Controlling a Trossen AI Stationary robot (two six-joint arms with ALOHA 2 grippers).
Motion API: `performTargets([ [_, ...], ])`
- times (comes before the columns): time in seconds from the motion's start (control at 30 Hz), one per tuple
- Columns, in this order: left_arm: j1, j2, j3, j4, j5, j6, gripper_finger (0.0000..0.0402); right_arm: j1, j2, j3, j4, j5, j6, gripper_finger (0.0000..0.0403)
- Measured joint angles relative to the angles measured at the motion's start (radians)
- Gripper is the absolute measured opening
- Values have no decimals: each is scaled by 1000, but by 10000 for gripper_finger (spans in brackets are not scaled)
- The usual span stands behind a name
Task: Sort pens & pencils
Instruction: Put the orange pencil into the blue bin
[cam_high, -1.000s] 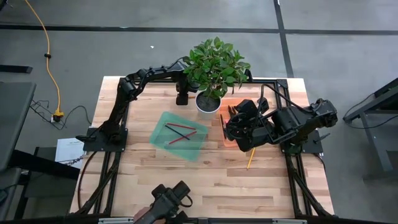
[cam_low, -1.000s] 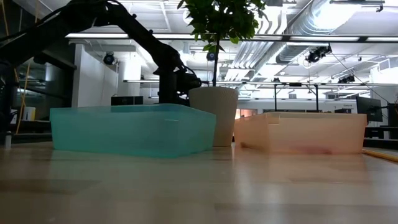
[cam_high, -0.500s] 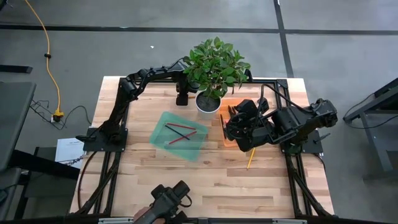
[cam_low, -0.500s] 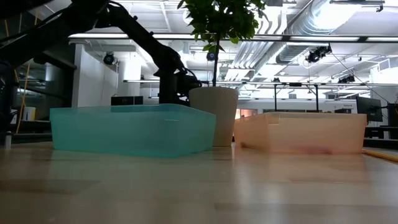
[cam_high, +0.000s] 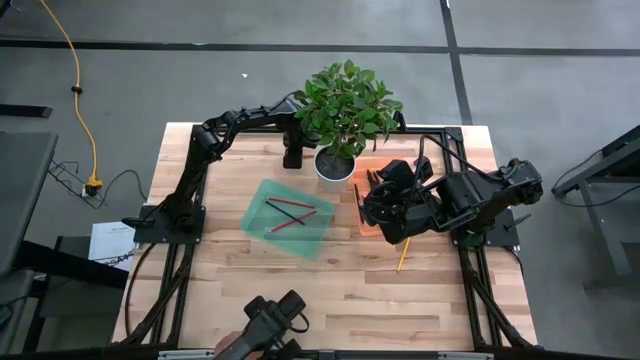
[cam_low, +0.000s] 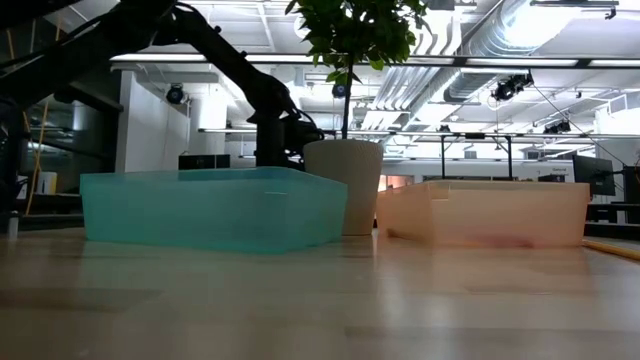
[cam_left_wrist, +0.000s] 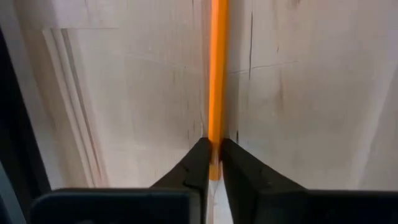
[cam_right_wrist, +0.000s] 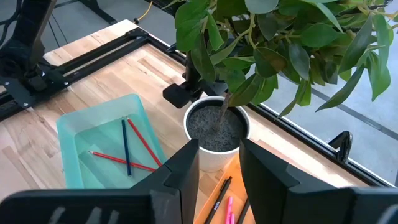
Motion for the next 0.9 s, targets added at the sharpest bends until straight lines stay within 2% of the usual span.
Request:
performTargets([
  [0.13, 0, 0, 0, -1, 1, 5, 8, 0, 0, 0, -1, 0, 0, 107],
  [0.33, 1, -6, -1, -4, -3, 14, 25, 0, 0, 0, -9, 0, 0, 107],
  [0.57, 23, -36, 20, -57, -5, 17, 4, 0, 0, 0, -22, 4, 0, 107],
  [0.9, 41, -111, 22, -109, 6, 23, 2, 0, -5, 0, -45, 8, -1, 107],
])
